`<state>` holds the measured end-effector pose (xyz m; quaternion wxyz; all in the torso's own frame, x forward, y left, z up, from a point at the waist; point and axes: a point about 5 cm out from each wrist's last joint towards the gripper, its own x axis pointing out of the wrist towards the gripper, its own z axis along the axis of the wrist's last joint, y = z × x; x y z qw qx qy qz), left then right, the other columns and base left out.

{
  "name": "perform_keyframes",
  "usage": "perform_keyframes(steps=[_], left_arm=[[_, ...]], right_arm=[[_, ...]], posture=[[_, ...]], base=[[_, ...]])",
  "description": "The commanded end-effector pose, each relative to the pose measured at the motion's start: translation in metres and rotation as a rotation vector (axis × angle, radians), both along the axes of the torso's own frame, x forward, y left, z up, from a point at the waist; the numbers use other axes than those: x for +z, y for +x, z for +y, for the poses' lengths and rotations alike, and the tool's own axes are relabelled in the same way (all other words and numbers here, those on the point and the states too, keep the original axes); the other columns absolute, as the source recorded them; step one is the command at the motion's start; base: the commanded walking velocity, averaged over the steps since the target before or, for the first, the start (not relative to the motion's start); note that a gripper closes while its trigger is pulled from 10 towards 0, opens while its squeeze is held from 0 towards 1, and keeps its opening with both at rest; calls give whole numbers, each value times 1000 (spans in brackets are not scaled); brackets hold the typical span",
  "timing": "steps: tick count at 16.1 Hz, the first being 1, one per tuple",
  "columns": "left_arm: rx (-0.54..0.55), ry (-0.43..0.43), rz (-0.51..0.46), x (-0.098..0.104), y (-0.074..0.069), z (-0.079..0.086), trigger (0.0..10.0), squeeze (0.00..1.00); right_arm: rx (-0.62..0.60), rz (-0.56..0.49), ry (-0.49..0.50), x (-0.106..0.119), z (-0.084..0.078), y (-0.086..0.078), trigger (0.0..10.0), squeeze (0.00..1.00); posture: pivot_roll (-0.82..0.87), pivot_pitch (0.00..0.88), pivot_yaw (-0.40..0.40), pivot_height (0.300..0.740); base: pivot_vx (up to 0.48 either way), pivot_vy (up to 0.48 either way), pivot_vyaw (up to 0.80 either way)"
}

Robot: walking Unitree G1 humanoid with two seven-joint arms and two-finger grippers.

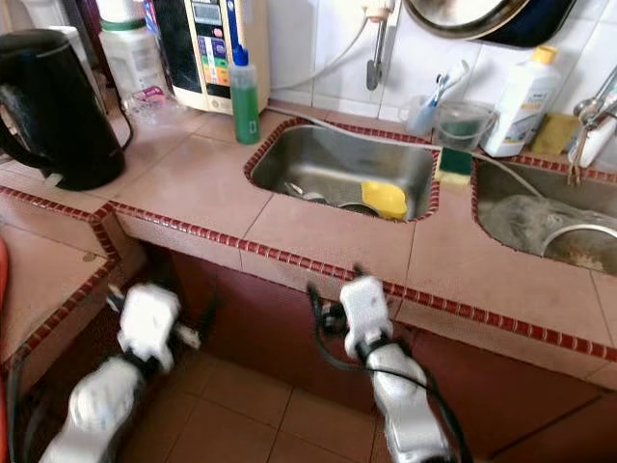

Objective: Kitchen organization

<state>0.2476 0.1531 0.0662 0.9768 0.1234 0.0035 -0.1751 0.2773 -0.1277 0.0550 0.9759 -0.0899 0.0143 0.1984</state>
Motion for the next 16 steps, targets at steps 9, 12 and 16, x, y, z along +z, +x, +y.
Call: perform_keyframes(steps=[9, 12, 16], left_arm=[[-161, 231, 323, -96, -33, -8, 10000, 0], [-76, 277, 535, -127, -49, -5, 10000, 0], [31, 352, 829, -160, -92, 6, 10000, 0]], right_arm=[[93, 467, -208, -93, -26, -47, 10000, 0], [-73, 598, -213, -110, -42, -57, 10000, 0], [-203, 781, -276, -132, -57, -87, 10000, 0]], posture=[[-29, 69, -14, 740], [-27, 63, -6, 740], [-33, 58, 5, 740]], base=[[0, 0, 0], [0, 0, 0], [0, -63, 0]])
